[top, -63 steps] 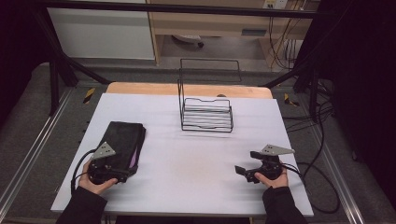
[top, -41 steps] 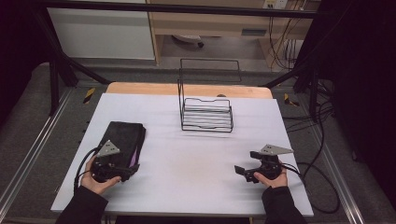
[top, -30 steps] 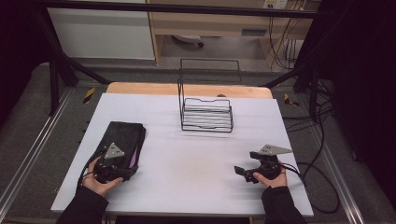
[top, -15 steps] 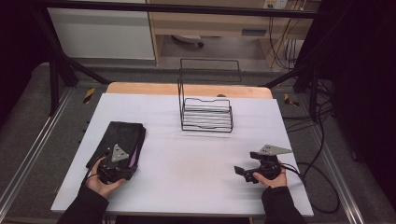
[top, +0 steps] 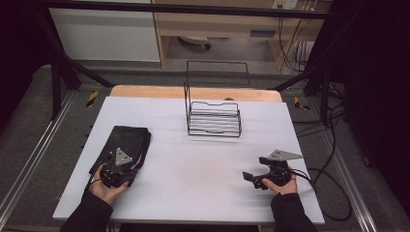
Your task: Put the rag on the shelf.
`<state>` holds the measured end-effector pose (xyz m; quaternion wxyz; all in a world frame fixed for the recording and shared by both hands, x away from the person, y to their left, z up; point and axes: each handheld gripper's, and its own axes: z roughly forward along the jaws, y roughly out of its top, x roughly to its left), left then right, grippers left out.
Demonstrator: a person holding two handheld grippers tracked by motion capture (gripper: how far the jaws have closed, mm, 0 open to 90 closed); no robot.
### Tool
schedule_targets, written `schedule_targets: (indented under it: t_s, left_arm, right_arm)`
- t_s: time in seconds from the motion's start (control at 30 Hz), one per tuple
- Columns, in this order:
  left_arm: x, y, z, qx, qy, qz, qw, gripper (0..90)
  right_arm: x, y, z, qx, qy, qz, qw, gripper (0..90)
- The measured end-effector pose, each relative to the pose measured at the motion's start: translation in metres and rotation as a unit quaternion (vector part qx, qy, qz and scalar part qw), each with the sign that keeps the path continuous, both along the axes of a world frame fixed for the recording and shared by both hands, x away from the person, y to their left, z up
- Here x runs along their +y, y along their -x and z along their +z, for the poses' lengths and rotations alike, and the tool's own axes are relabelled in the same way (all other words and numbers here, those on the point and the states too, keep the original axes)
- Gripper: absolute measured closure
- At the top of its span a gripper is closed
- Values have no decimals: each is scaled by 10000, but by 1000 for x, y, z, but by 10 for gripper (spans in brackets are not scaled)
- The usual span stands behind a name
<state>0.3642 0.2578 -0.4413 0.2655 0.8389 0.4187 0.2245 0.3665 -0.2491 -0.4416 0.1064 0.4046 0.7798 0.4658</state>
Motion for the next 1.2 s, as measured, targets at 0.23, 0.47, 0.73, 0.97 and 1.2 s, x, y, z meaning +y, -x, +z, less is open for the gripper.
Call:
schedule_targets:
  t_s: [0.23,0.47,0.73,0.97,1.2]
  left_arm:
    - [-2,-2,1,11,-140,112,9998,708]
    - [0,-4,3,64,-74,192,9998,759]
    - [17,-7,5,255,669,243,9971,789]
    - [22,-5,12,176,878,137,9959,793]
    - [23,-2,18,150,1075,84,9941,793]
  right_arm:
    - [0,0,0,1,-5,-1,10000,19]
    - [0,0,0,3,-6,1,10000,19]
    - [0,-1,0,7,-3,14,10000,19]
    - [0,-1,0,12,-7,21,10000,19]
    - [0,-1,0,8,-3,28,10000,19]
